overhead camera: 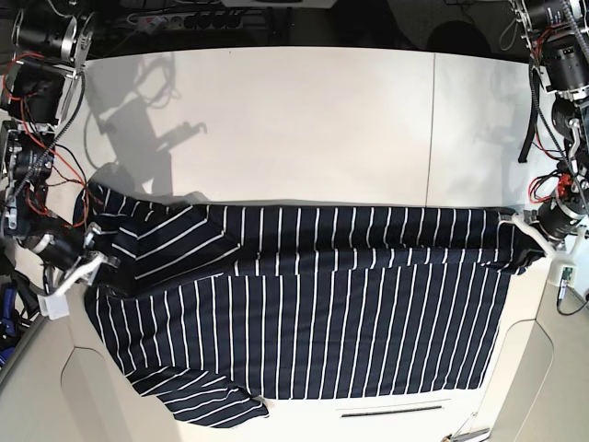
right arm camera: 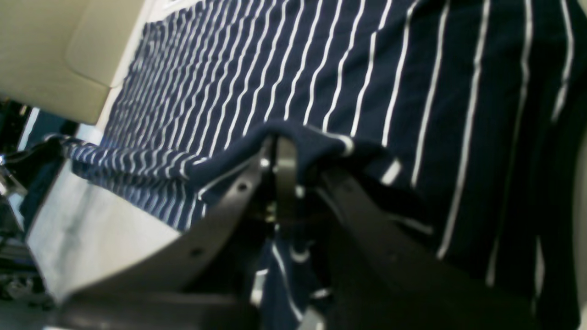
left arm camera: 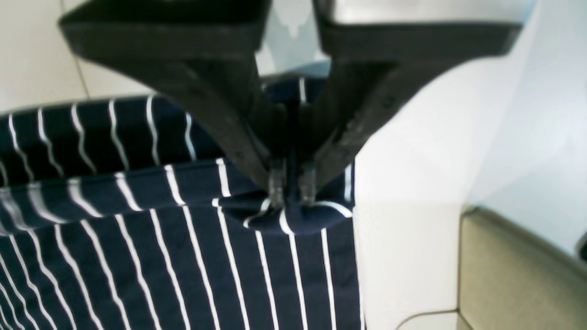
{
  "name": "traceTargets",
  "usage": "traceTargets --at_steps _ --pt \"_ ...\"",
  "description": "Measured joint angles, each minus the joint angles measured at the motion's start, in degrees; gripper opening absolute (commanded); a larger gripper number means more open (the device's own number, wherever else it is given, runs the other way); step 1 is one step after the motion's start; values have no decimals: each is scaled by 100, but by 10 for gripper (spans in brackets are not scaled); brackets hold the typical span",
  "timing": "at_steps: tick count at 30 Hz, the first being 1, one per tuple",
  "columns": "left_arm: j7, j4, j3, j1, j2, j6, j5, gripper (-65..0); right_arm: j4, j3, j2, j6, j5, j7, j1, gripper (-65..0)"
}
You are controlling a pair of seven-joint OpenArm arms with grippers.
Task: Fold the T-shirt properly
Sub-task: 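Lift the shoulder corners with both grippers and pull them back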
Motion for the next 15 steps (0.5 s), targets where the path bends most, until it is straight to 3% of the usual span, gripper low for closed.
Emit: traceTargets --at_steps 11,14,15 --pt "-177 -1196 17 -551 2 7 0 -650 -1069 -881 -7 -7 -1257 1169 560 -650" --pt "-214 -1279 17 -533 13 7 2 -550 -1075 -881 -22 -9 -1521 1228 557 -650" --pt "-212 -1281 17 -531 15 2 4 -514 -1075 -881 -33 -7 -1631 1231 560 -605"
